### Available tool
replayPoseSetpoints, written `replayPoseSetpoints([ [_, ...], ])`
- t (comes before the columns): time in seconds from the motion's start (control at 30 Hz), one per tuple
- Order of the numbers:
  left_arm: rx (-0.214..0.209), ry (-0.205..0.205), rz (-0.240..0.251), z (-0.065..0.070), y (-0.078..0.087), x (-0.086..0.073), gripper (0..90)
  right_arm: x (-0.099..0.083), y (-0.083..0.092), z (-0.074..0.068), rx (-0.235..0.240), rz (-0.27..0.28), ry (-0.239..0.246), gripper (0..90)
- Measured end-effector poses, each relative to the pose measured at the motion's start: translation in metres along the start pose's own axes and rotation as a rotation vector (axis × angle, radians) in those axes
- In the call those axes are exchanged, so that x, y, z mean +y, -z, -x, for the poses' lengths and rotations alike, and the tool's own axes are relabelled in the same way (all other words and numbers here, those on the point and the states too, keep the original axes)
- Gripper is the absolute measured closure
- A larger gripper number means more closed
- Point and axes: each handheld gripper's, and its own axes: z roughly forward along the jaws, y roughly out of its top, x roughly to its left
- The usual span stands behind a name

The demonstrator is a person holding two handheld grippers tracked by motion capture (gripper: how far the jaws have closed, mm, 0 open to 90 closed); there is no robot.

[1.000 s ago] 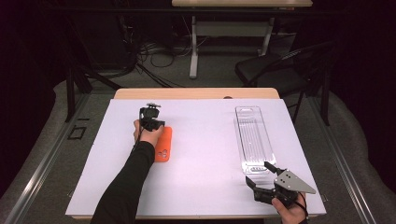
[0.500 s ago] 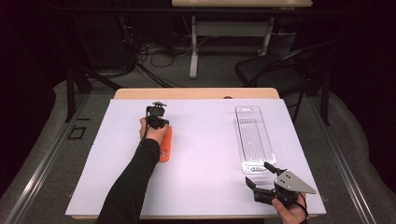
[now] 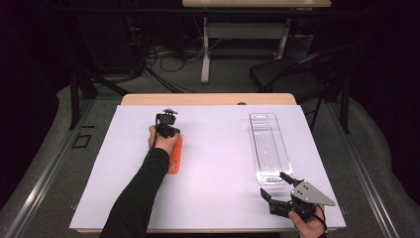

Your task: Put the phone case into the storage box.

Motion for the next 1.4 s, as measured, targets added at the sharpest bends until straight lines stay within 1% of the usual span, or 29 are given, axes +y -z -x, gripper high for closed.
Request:
replayPoseSetpoints([
  [0.13,-0.007,-0.006,-0.019,0.003,0.003,-0.003,90.0,0.0,0.0,0.0,-0.001,0.003,0.0,14.1],
  [0.2,-0.024,-0.017,-0.031,0.006,0.006,-0.006,90.0,0.0,0.001,0.0,-0.001,0.003,0.0,14.1],
  [0.3,-0.031,-0.015,-0.035,0.007,0.008,-0.01,90.0,0.0,0.001,0.0,0.0,0.004,0.003,14.1],
  [0.33,-0.038,-0.026,-0.041,0.009,0.01,-0.014,90.0,0.0,0.001,0.0,-0.001,0.004,0.002,14.1],
  [0.47,-0.045,-0.039,-0.05,0.011,0.014,-0.018,90.0,0.0,0.0,0.0,-0.001,0.003,0.002,14.1],
  [0.7,-0.066,-0.081,-0.067,0.018,0.022,-0.03,90.0,0.0,0.0,0.0,0.0,-0.002,0.001,14.1],
  [0.93,-0.097,-0.108,-0.067,0.022,0.031,-0.046,90.0,0.001,0.0,0.001,0.002,-0.002,0.003,14.1],
  [1.0,-0.111,-0.102,-0.063,0.023,0.035,-0.054,90.0,0.001,0.0,0.001,0.002,-0.002,0.005,14.1],
  [1.17,-0.115,-0.099,-0.064,0.024,0.039,-0.06,90.0,0.001,0.0,0.0,0.006,-0.004,0.001,14.1],
  [1.27,-0.11,-0.121,-0.073,0.027,0.043,-0.065,90.0,0.001,-0.001,0.0,0.004,0.007,0.001,14.1],
  [1.4,-0.121,-0.123,-0.072,0.028,0.045,-0.069,90.0,0.001,-0.001,0.0,0.004,0.008,0.001,14.1],
])
